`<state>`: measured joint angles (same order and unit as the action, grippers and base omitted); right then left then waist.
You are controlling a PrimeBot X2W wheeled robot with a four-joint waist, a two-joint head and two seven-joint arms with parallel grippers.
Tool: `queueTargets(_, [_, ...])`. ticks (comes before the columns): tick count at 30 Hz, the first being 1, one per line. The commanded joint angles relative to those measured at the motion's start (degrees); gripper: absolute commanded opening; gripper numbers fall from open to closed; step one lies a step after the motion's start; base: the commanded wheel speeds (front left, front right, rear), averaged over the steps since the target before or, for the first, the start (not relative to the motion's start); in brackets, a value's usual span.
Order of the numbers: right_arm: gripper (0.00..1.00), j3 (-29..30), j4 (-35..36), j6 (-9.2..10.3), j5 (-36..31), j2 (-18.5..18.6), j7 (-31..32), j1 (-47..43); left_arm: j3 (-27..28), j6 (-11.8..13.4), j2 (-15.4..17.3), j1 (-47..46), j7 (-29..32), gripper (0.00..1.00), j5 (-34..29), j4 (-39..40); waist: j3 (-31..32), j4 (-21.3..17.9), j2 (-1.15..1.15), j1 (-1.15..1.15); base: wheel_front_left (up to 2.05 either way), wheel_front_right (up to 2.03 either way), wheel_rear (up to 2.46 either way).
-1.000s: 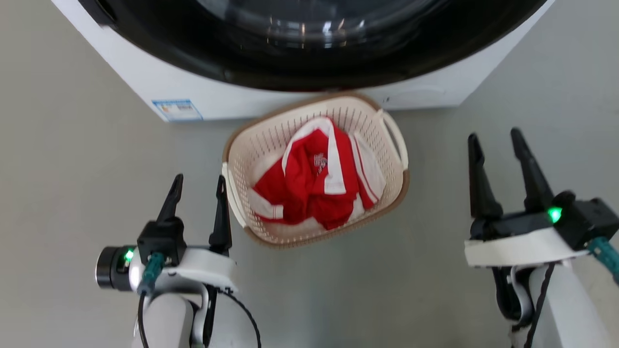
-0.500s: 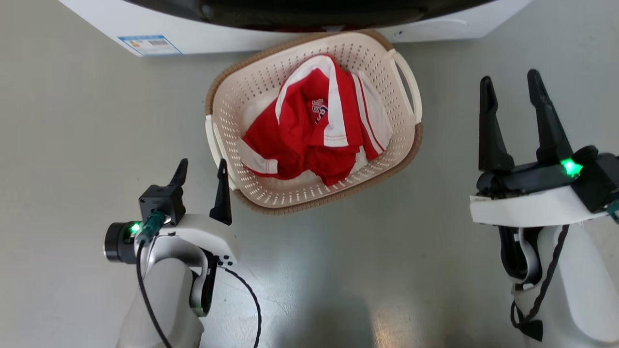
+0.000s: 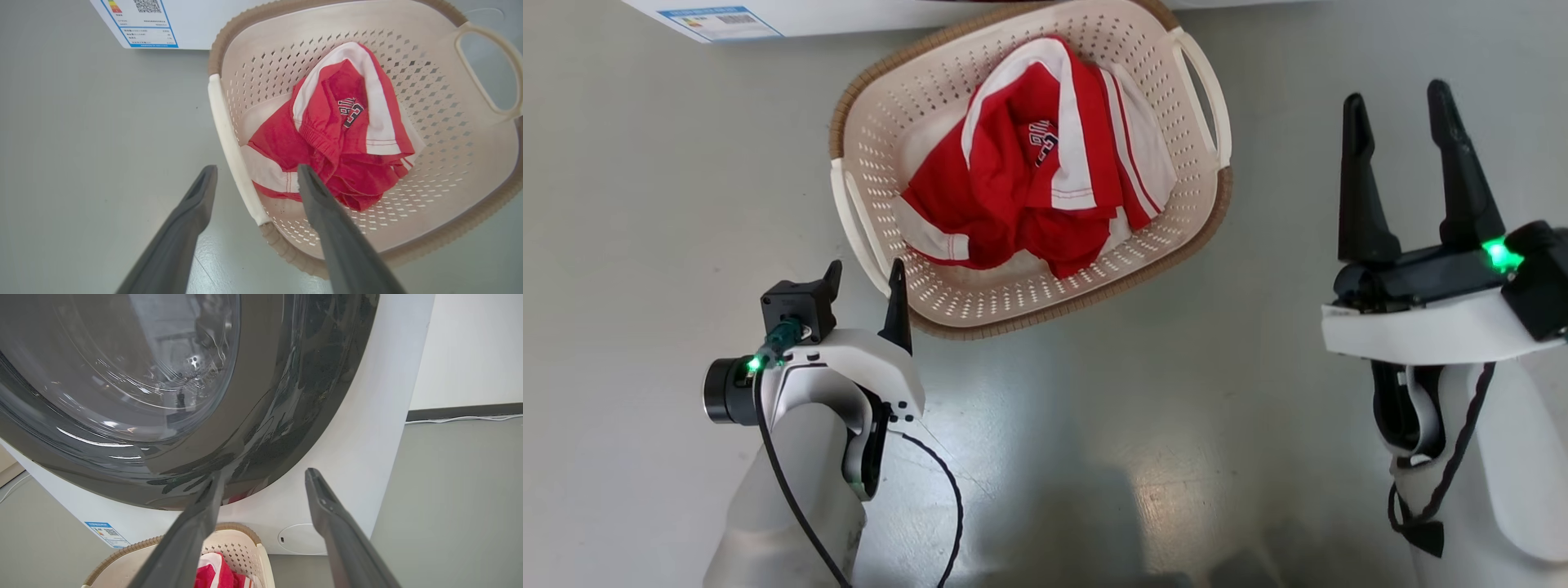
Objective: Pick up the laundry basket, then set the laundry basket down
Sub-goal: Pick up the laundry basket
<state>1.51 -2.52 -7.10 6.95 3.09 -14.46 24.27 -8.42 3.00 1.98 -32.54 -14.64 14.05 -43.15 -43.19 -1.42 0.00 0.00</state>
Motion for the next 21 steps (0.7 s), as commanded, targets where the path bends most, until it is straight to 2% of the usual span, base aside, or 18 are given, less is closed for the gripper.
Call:
queueTargets(1, [1.0,-1.26,1.86,-0.39,-0.6,-0.22,-0.54,0.43,1.62,0.15,0.9,-0.21,-0.36,1.0,-0.07,-0.08,-0.71,-0.45,0.0,0.0,0.0,0.0,0.0])
queueTargets(15, [1.0,-0.97,3.49,-0.39,-0.61,-0.22,-0.54,0.7,5.52,1.0,0.9,-5.1,-0.36,0.98,0.32,-7.05,-3.75,-1.6,0.0,0.0,0.0,0.0,0.0])
queueTargets(16, [1.0,-1.04,3.54,-0.39,-0.58,-0.22,-0.54,0.68,5.75,1.06,0.9,-5.32,-0.36,0.9,0.27,-7.42,-3.81,-1.67,0.0,0.0,0.0,0.0,0.0])
queueTargets(20, [1.0,-1.43,3.58,-0.39,-0.36,-0.22,-0.54,0.66,6.58,1.11,0.9,-6.28,-0.36,0.72,0.27,-9.51,-4.05,-2.11,0.0,0.0,0.0,0.0,0.0])
queueTargets(21, [1.0,-1.49,3.61,-0.39,-0.31,-0.22,-0.54,0.66,6.76,1.1,0.9,-6.56,-0.36,0.59,0.21,-9.94,-4.15,-2.22,0.0,0.0,0.0,0.0,0.0])
